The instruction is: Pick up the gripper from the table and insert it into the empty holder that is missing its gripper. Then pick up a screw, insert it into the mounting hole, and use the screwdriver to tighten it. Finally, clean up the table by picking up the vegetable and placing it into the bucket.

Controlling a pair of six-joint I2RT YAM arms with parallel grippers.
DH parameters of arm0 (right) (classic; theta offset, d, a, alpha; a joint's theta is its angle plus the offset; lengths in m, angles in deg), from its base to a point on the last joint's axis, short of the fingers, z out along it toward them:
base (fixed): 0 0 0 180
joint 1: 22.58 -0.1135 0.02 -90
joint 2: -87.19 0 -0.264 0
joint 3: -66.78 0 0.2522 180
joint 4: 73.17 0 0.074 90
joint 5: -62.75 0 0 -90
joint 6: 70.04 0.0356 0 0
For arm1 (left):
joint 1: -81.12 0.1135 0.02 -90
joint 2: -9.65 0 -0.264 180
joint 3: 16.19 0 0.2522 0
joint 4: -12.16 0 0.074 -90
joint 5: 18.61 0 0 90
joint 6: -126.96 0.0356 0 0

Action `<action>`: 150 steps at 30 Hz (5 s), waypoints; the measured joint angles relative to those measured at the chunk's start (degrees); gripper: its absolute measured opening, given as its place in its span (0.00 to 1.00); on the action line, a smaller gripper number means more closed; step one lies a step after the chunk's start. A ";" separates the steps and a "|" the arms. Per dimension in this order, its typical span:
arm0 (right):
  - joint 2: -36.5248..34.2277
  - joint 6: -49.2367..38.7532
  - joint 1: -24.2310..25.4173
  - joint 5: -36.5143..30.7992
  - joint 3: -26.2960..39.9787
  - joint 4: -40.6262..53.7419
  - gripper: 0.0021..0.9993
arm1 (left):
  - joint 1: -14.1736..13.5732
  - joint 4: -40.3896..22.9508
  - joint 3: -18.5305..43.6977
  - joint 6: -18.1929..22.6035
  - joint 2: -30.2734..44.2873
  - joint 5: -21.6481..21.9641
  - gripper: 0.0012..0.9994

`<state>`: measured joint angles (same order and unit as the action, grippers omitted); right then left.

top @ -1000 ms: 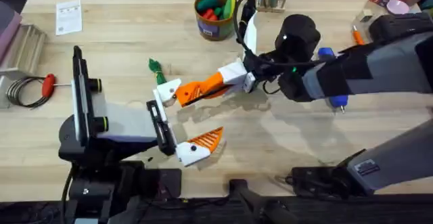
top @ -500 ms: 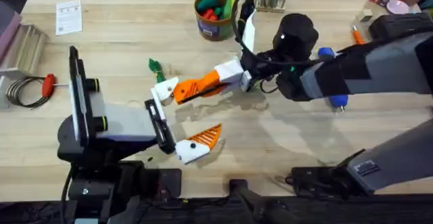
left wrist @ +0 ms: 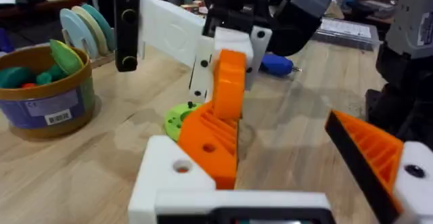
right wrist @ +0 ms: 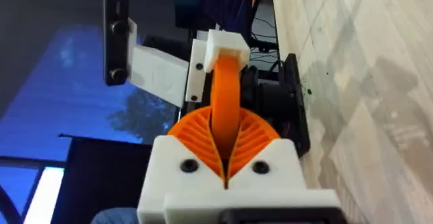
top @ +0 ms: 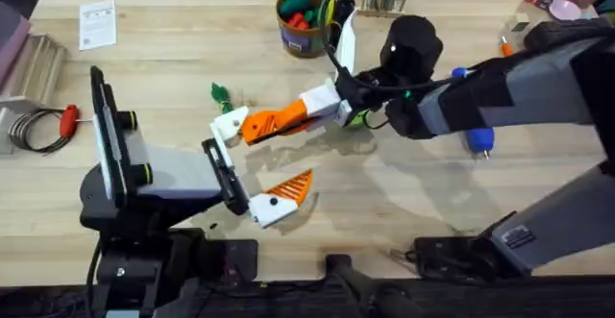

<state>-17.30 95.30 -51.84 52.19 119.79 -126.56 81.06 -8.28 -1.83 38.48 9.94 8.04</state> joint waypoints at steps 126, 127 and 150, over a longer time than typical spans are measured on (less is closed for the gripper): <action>5.54 1.83 -0.37 0.94 -4.80 6.73 0.01 | -0.61 -0.63 0.09 0.11 0.02 -3.38 0.99; 5.31 1.89 -0.37 0.99 -4.46 6.75 0.01 | -0.59 -0.61 0.09 0.12 0.01 -3.22 0.99; 1.02 3.32 -1.68 -0.76 0.45 6.49 0.01 | -0.55 -0.59 0.09 -0.26 0.01 -2.87 0.99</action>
<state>-16.28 98.62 -53.52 51.43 120.24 -120.07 80.52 -8.87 -1.74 38.22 9.95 5.16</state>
